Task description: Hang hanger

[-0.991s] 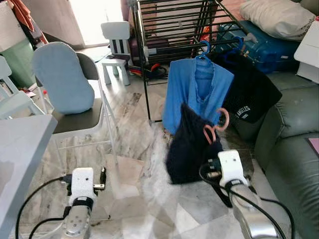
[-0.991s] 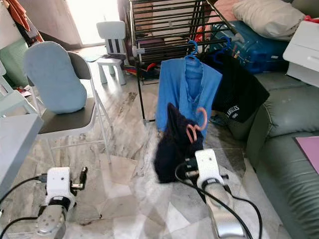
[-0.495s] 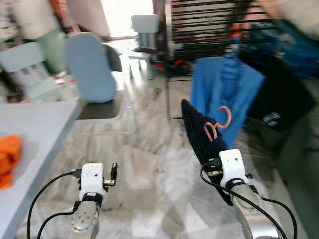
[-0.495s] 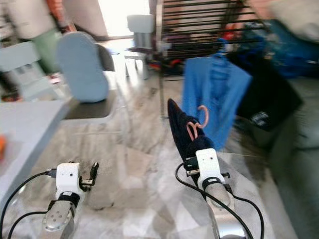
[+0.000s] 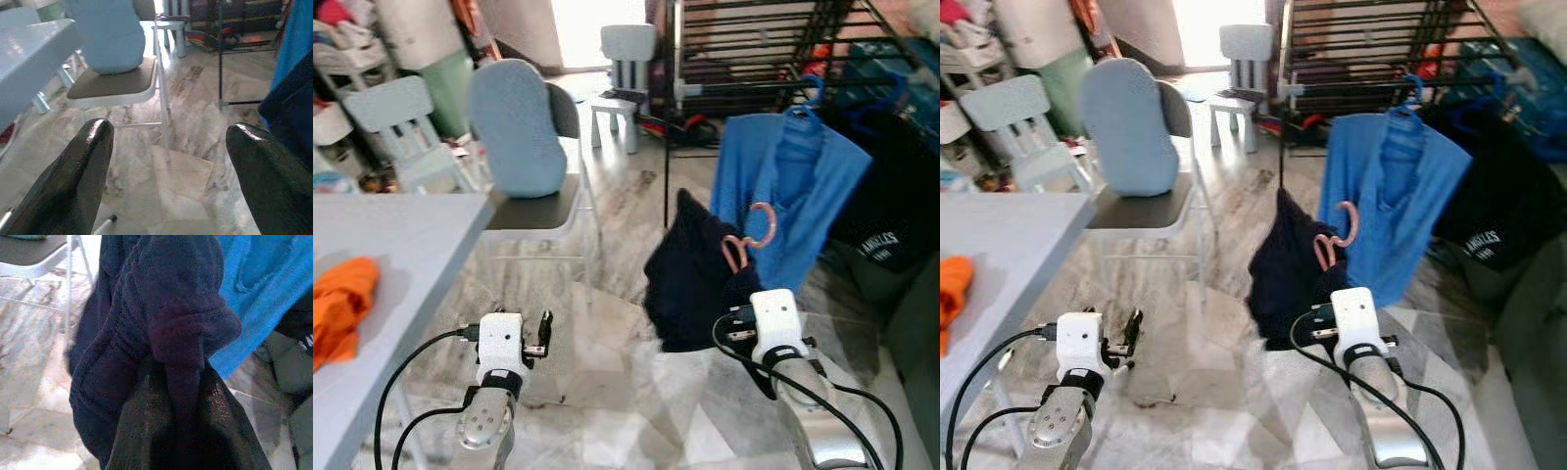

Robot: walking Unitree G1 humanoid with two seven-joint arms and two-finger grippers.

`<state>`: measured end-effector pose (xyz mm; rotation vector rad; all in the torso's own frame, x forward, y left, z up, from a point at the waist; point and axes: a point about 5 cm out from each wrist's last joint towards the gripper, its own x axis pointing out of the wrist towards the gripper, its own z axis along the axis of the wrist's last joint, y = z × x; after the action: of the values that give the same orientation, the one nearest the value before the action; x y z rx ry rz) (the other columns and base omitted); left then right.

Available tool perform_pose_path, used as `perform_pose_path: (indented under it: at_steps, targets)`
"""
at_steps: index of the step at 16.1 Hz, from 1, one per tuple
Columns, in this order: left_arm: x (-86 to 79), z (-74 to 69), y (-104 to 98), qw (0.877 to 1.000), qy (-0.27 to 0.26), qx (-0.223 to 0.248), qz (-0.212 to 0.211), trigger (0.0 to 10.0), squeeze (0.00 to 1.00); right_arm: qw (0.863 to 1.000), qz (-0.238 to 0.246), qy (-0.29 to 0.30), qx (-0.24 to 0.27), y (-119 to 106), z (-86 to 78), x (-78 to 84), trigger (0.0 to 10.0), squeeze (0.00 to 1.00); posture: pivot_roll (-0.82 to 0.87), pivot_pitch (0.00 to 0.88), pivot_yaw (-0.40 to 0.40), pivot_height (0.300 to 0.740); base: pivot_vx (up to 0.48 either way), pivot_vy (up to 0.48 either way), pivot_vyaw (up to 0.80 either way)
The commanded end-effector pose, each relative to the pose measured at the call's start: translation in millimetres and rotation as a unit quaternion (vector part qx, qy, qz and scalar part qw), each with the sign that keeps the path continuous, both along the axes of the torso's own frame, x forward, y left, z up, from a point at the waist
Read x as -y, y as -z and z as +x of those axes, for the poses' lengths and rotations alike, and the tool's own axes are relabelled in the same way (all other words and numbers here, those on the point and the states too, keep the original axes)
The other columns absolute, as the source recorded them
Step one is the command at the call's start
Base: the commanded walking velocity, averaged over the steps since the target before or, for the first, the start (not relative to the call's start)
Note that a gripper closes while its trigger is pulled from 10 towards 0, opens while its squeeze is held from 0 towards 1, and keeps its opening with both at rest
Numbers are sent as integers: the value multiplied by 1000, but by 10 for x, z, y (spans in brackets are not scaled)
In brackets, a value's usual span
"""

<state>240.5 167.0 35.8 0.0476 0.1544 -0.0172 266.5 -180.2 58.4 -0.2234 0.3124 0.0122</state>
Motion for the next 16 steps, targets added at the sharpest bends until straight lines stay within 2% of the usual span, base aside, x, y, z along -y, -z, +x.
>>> perform_pose_path:
  at_steps: [1,8,16]
  targets:
    - [-18,-9,-34,1000,2,6,-11,10000,0,999,2,-4,34,-132,46,-45,10000,0,-170,0,79,740,0,0,0]
    - [52,73,-101,999,18,16,-26,10000,0,999,2,3,34,-133,27,-29,10000,0,-176,0,85,740,364,0,0]
    - [94,63,-102,999,24,15,-34,10000,0,999,-4,9,34,-134,29,-13,10000,0,-176,0,78,740,402,0,0]
